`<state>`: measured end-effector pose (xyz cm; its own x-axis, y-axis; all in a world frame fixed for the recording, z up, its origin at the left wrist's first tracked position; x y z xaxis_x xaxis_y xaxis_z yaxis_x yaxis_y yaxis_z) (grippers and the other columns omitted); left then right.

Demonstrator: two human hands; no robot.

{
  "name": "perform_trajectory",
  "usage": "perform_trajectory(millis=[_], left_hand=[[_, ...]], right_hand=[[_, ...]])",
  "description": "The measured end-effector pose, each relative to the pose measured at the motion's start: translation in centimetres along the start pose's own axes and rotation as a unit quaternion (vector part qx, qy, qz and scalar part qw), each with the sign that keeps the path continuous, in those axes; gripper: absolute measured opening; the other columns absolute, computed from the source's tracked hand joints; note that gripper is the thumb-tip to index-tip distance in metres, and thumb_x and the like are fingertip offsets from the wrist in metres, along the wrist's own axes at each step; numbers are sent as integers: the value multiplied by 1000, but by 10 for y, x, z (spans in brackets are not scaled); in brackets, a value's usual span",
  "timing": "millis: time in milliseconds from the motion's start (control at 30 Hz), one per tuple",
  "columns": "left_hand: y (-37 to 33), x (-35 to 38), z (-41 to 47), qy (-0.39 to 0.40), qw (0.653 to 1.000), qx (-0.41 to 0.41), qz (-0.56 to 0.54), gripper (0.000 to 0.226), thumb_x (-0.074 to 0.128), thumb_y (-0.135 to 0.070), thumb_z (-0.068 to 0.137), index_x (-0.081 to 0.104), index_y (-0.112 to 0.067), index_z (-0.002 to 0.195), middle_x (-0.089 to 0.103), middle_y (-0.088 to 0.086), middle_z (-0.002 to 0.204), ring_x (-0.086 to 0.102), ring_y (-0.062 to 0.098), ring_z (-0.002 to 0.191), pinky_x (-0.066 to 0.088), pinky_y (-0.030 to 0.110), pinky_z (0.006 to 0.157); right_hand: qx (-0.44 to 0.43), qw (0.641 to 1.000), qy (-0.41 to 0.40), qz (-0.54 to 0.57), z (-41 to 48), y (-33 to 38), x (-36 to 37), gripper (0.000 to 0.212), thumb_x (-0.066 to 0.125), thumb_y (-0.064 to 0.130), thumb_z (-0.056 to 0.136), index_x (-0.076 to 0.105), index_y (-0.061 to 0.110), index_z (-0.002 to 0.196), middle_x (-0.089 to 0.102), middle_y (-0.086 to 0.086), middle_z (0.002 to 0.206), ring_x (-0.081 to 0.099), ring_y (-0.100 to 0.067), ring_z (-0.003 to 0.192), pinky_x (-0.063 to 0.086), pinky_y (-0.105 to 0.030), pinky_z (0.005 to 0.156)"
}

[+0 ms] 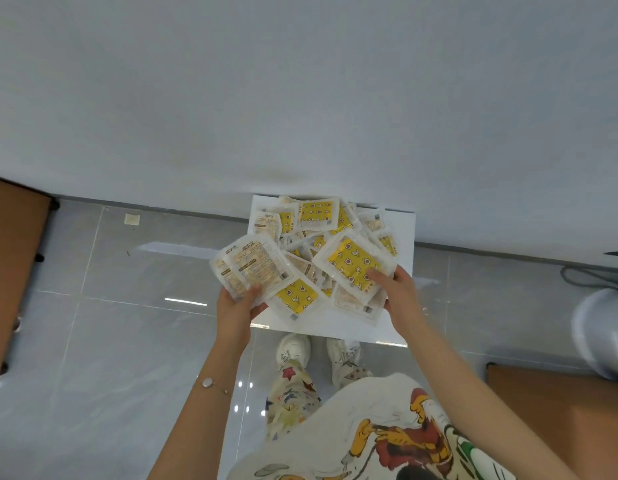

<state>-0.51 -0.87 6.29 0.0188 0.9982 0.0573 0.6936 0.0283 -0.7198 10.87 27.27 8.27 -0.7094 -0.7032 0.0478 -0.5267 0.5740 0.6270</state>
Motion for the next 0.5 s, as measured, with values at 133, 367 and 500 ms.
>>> perform_trajectory(millis=[133, 367, 500], left_hand=[[-44, 7, -26, 10, 999, 26, -16, 44, 65, 0, 86, 52, -6, 128, 67, 12, 119, 68, 28, 104, 59, 42, 79], [-92, -19, -84, -29, 994, 57, -86, 34, 64, 0, 87, 58, -9, 119, 69, 9, 115, 69, 27, 102, 59, 39, 76], [-108, -69, -113, -80, 984, 62, -148, 39, 62, 0, 88, 54, -6, 125, 68, 9, 116, 68, 27, 103, 60, 35, 73]], right_hand=[[-21, 999, 22, -17, -30, 44, 17, 27, 67, 10, 86, 63, 20, 111, 70, -3, 108, 68, -22, 97, 57, -44, 80], [-47, 995, 81, -41, -83, 91, 65, 32, 65, 9, 87, 61, 11, 118, 70, -6, 110, 68, -22, 95, 56, -40, 77], [-56, 989, 119, -74, -114, 104, 107, 33, 65, 9, 87, 60, 11, 120, 70, -6, 110, 69, -20, 94, 56, -35, 71]])
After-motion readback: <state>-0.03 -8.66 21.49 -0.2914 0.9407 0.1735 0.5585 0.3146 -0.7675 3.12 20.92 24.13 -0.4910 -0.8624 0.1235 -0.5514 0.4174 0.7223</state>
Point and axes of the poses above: each hand's wrist, its own z-axis towards the middle knuckle, its own x-axis out of the palm, y = z × x, the point moved 7 cm from there along z, towards the middle knuckle
